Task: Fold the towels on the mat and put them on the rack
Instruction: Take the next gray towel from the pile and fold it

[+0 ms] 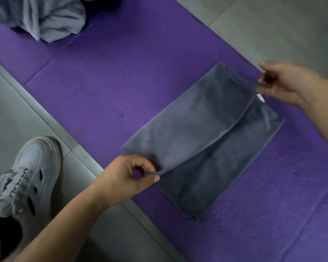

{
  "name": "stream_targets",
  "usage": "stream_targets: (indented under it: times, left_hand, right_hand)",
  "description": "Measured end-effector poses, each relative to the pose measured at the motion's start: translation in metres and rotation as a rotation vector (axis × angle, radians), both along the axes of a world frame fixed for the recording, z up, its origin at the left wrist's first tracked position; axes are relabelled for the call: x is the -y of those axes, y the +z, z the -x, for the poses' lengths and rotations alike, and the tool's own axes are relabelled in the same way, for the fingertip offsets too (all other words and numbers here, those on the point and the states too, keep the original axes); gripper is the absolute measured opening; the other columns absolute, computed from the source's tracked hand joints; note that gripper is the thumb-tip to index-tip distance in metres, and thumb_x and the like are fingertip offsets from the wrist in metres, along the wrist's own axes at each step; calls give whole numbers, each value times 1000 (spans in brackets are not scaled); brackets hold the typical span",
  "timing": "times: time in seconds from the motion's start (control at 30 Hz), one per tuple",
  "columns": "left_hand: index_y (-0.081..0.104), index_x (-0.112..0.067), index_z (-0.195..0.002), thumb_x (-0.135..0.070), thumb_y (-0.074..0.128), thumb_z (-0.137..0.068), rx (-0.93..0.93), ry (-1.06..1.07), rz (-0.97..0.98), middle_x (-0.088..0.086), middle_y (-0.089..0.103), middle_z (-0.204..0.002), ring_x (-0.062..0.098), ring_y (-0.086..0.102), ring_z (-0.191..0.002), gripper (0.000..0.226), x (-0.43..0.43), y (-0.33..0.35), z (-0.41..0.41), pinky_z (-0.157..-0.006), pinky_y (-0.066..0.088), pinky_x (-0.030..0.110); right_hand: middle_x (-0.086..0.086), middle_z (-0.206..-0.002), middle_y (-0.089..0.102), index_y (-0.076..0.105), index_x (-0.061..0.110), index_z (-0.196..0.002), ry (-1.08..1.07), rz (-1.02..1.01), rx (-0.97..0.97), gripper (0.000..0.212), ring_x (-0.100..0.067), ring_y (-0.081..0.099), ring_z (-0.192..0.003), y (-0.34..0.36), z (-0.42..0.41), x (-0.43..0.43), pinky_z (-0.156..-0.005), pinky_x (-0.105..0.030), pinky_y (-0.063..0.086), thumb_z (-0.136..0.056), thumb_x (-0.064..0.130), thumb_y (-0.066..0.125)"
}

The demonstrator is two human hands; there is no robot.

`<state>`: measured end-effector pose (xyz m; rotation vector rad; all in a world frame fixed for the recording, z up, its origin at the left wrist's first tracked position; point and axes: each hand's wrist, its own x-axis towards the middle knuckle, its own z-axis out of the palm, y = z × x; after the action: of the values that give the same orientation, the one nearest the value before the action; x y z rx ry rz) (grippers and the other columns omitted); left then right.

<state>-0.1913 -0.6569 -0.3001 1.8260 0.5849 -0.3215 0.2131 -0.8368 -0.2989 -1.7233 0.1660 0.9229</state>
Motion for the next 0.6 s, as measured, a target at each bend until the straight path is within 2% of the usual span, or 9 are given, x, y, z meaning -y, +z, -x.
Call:
stream_targets:
  times: [0.07,0.17,0.23,0.3,0.37,0.43,0.5,0.6]
  left_hand:
    - [73,-24,-77,-20,80,-85,-9,-81,-56,-14,72,-81,7,68,-84,12,22,-1,-4,-79,50,18]
    - [72,-27,-78,-23,79,-85,-35,-123,-184,-22,69,-87,1,65,-88,10,43,-13,-5,-78,49,15]
    - [71,-30,-79,-25,79,-83,-42,-113,-271,-25,67,-90,-2,62,-89,10,49,-21,-1,-76,45,10]
    - [71,-31,-78,-25,80,-82,-33,-98,-310,-26,66,-89,-2,62,-89,11,52,-27,2,-76,43,8]
    - [71,-31,-79,-25,80,-82,-36,-82,-312,-26,66,-91,-1,63,-89,12,54,-29,3,-76,45,9]
    - [71,-32,-79,-25,79,-82,-48,-69,-300,-26,67,-91,1,64,-89,12,55,-30,3,-77,47,11]
    - [70,-32,-79,-26,79,-83,-47,-67,-293,-25,68,-90,1,65,-88,12,55,-30,3,-77,49,14]
    - [70,-31,-78,-24,79,-83,-42,-51,-287,-23,69,-86,2,66,-85,13,54,-30,1,-76,51,19]
  right_hand:
    - [0,-69,55,56,21,-81,36,69,-30,18,-9,57,-60,-10,10,18,-57,-29,60,-94,26,68]
    - [-7,-91,64,61,20,-87,114,280,70,23,-17,61,-71,-28,24,34,-62,-36,61,-86,35,79]
    - [-7,-101,70,65,18,-94,154,361,143,32,-19,65,-78,-38,32,38,-68,-38,61,-80,42,83]
    - [-4,-102,72,66,19,-99,188,379,227,45,-17,70,-83,-44,40,37,-70,-38,62,-73,51,85]
    - [1,-101,69,62,27,-108,227,376,370,56,-15,70,-87,-44,48,35,-73,-36,61,-68,59,85]
    - [3,-105,63,56,34,-119,399,428,607,59,-16,66,-93,-44,54,33,-83,-32,53,-72,58,82]
    - [-2,-116,54,54,34,-131,602,458,807,61,-20,59,-104,-46,57,33,-94,-31,45,-78,54,78]
    - [2,-115,41,56,29,-131,776,496,840,55,-17,51,-98,-44,58,32,-92,-32,44,-84,51,73]
